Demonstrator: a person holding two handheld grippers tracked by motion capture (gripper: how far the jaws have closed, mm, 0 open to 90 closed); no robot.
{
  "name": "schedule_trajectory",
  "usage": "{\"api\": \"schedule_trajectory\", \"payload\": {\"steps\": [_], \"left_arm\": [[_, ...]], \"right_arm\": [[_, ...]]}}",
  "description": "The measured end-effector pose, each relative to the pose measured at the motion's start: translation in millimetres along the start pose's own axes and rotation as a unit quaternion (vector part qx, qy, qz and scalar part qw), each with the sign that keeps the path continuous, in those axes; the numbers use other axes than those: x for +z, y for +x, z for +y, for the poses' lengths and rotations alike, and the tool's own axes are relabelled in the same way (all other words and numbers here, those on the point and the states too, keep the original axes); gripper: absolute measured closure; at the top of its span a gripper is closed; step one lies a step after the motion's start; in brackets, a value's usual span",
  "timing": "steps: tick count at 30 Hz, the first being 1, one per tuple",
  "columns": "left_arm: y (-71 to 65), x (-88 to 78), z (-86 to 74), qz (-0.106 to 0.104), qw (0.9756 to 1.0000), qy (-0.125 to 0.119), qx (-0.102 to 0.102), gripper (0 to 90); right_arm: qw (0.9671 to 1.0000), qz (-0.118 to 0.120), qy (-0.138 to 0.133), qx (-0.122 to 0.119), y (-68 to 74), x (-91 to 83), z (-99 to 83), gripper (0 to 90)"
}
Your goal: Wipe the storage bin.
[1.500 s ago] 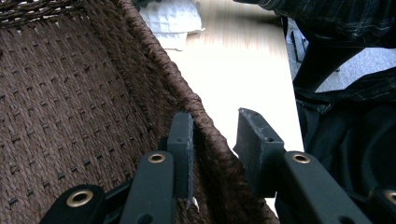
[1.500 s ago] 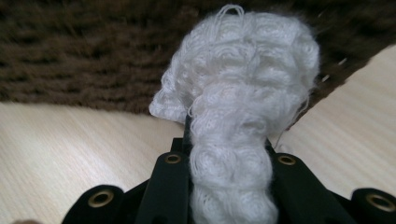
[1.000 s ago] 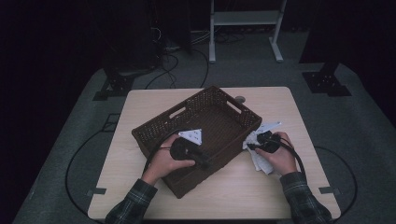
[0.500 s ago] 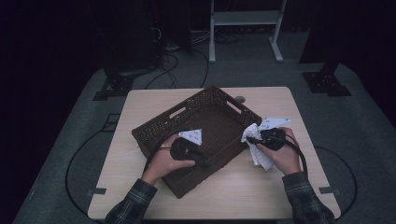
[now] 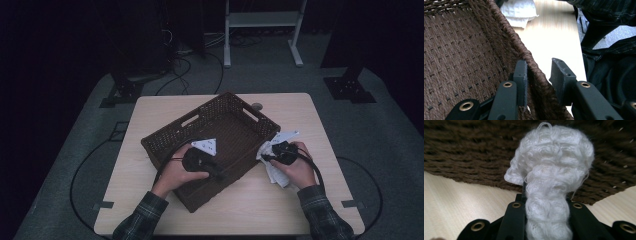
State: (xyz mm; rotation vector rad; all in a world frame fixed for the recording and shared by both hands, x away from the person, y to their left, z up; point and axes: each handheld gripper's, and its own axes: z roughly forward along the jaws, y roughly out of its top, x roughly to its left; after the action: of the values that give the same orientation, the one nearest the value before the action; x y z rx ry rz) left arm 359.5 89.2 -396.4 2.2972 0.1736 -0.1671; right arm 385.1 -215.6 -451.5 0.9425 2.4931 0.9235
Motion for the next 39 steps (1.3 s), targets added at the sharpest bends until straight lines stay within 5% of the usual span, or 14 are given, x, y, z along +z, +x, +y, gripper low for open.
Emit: {"api": "schedule_trajectory", "payload": {"steps": [10,23,39], "left_arm": [[-0.2,0.1,-0.1,0.001,1.0000,0.000,0.000,66.1],[-0.1,0.0,-0.2,0.000,1.0000,0.000,0.000,66.0],[0.1,0.0,-0.2,0.000,1.0000,0.000,0.000,66.0]], "right_arm": [[0.9993,0.014,0.032,0.014,-1.3,19.0,-13.7,75.8],[0.9988,0.004,0.049,0.001,7.0,19.1,-13.8,76.0],[0.9982,0.004,-0.055,-0.025,24.9,-27.5,14.3,76.2]]}}
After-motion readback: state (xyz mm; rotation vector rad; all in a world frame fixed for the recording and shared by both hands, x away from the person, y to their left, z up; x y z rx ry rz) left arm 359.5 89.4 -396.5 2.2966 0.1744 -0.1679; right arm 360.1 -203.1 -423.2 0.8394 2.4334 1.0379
